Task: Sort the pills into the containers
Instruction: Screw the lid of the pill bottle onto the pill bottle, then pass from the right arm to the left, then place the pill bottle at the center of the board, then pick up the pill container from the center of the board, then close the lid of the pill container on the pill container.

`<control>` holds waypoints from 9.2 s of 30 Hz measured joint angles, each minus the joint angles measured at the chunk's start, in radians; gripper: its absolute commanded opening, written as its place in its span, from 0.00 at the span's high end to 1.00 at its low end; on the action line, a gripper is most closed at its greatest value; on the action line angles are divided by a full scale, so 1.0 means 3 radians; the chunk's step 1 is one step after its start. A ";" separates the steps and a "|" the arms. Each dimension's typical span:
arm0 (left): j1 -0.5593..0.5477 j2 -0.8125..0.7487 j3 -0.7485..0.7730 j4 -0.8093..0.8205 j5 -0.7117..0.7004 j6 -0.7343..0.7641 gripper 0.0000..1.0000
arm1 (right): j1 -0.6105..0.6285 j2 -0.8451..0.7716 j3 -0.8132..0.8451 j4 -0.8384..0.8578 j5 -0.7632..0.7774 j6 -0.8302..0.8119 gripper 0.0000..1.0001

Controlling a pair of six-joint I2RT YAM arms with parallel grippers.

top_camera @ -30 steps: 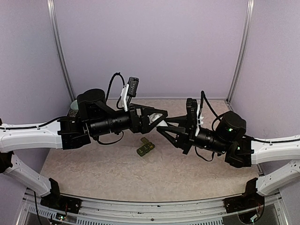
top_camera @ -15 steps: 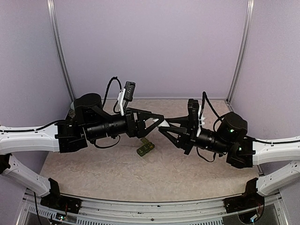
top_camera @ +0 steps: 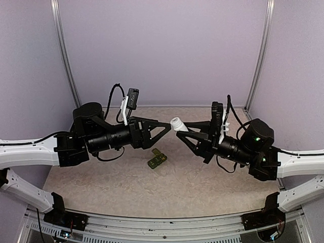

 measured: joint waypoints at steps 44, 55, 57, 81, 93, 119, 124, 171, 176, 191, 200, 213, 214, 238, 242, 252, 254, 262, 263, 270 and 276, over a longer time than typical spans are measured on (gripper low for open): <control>-0.0100 0.0277 0.0407 -0.0224 0.0076 0.0006 0.75 | -0.0001 0.0272 0.0151 -0.0249 0.0198 -0.0148 1.00; -0.0117 0.0256 0.0370 -0.0151 0.0135 0.0154 0.76 | -0.0047 0.0224 0.0151 -0.0284 0.0011 0.0029 1.00; -0.0121 0.0231 0.0314 -0.0095 0.0184 0.0209 0.76 | -0.0113 0.0216 0.0151 -0.0299 -0.0186 0.0142 1.00; 0.0036 0.0324 0.0336 -0.0248 -0.0047 0.0359 0.76 | -0.0496 -0.0123 0.0258 -0.1235 -0.0179 0.0345 0.11; 0.0362 0.1951 0.1572 -0.0623 -0.0076 0.0635 0.76 | -0.0507 -0.0601 0.0240 -0.2201 0.1946 0.0458 0.08; 0.0333 0.4252 0.3572 -0.1118 -0.0467 0.1100 0.76 | -0.0546 -0.0997 0.0061 -0.2616 0.2813 0.0701 0.08; 0.0272 0.4327 0.3572 -0.1082 -0.0593 0.1127 0.68 | -0.0546 -0.0993 0.0051 -0.2613 0.2787 0.0701 0.08; 0.0239 0.1713 -0.0687 0.0763 -0.1165 0.0989 0.01 | -0.0615 -0.0231 0.0231 -0.2284 0.1656 0.0397 0.00; 0.0256 0.1848 -0.0701 0.0907 -0.1240 0.1012 0.01 | -0.0615 -0.0231 0.0231 -0.2285 0.1621 0.0402 0.00; 0.0506 0.2141 -0.0977 0.1466 -0.0837 0.1202 0.11 | -0.0617 -0.0193 0.0235 -0.2285 0.1494 0.0425 0.00; 0.0586 0.2314 -0.0978 0.1689 -0.0581 0.1254 0.22 | -0.0618 -0.0155 0.0289 -0.2285 0.1427 0.0423 0.00; 0.0687 0.2532 -0.0959 0.2040 -0.0376 0.1326 0.30 | -0.0618 -0.0093 0.0332 -0.2288 0.1387 0.0420 0.00; 0.0689 0.2538 -0.0954 0.2051 -0.0370 0.1328 0.31 | -0.0618 -0.0090 0.0332 -0.2288 0.1383 0.0420 0.00; 0.0748 0.2682 -0.0853 0.2182 -0.0170 0.1378 0.66 | -0.0655 -0.0066 0.0332 -0.2289 0.1367 0.0421 0.00; 0.0748 0.2681 -0.0853 0.2182 -0.0140 0.1392 0.68 | -0.0655 -0.0061 0.0332 -0.2288 0.1364 0.0421 0.00; 0.0704 0.2368 -0.0930 0.1912 -0.0125 0.1403 0.68 | -0.0696 0.0008 0.0333 -0.2289 0.1256 0.0422 0.00; 0.0657 0.2215 -0.0930 0.1825 -0.0144 0.1413 0.68 | -0.0715 0.0029 0.0347 -0.2295 0.1197 0.0423 0.00; 0.0331 0.1645 -0.0924 0.1414 -0.0251 0.1474 0.68 | -0.0825 0.0156 0.0520 -0.2354 0.0724 0.0430 0.00; 0.0278 0.1574 -0.0922 0.1349 -0.0266 0.1475 0.68 | -0.0860 0.0172 0.0533 -0.2355 0.0615 0.0437 0.00; -0.0071 0.1096 -0.0921 0.0945 -0.0399 0.1472 0.68 | -0.1193 0.0412 0.0577 -0.2344 -0.0449 0.0553 0.00; -0.0320 0.0713 -0.0921 0.0642 -0.0533 0.1453 0.67 | -0.1301 0.0609 0.0613 -0.2337 -0.1209 0.0665 0.01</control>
